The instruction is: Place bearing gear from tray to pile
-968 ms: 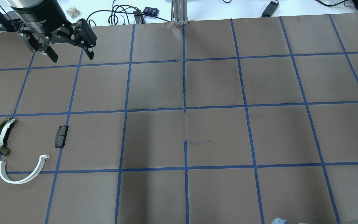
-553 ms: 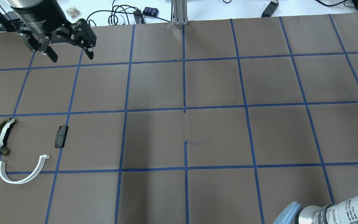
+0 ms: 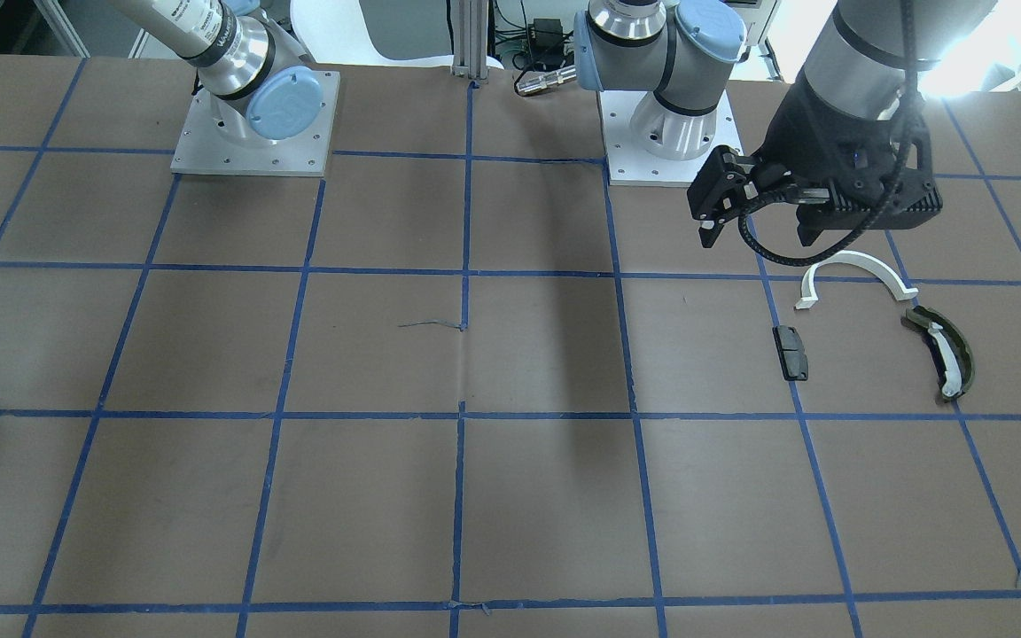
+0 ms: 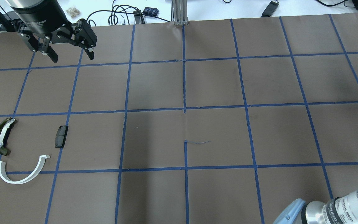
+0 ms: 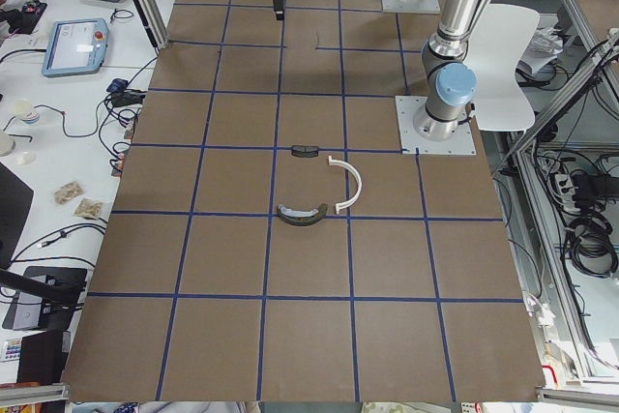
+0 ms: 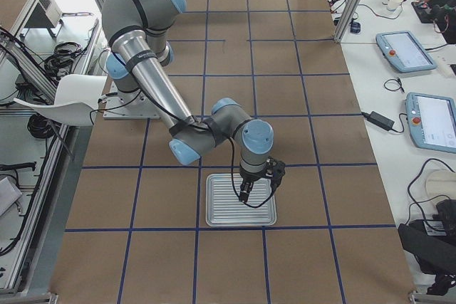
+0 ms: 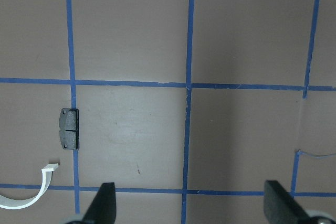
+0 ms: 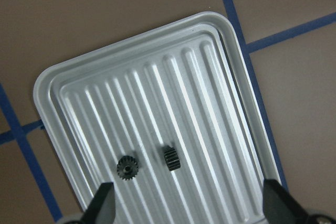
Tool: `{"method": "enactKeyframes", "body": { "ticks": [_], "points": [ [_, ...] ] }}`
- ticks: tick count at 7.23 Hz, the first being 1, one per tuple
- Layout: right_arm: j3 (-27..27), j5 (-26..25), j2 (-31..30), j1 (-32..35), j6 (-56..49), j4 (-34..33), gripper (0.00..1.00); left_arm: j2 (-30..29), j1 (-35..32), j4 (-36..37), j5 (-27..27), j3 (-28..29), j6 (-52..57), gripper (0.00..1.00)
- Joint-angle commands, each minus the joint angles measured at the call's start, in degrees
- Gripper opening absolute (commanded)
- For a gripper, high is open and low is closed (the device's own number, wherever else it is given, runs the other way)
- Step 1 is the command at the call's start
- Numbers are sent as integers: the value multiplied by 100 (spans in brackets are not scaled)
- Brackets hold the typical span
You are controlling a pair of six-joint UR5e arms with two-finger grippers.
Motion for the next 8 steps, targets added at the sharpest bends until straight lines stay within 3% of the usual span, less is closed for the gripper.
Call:
{"method": "enactKeyframes", "body": {
  "ticks": [1,7,8],
  "points": [
    [6,57,257,-205,-55,-167,100,9,-1,0,-16,-7,0,100],
    [6,75,680,-223,-20,-351,100,18,-1,0,-25,-24,0,100],
    [15,179,715,-223,-81,-386,92,18,-1,0,-25,-24,-9,100]
  ]
}}
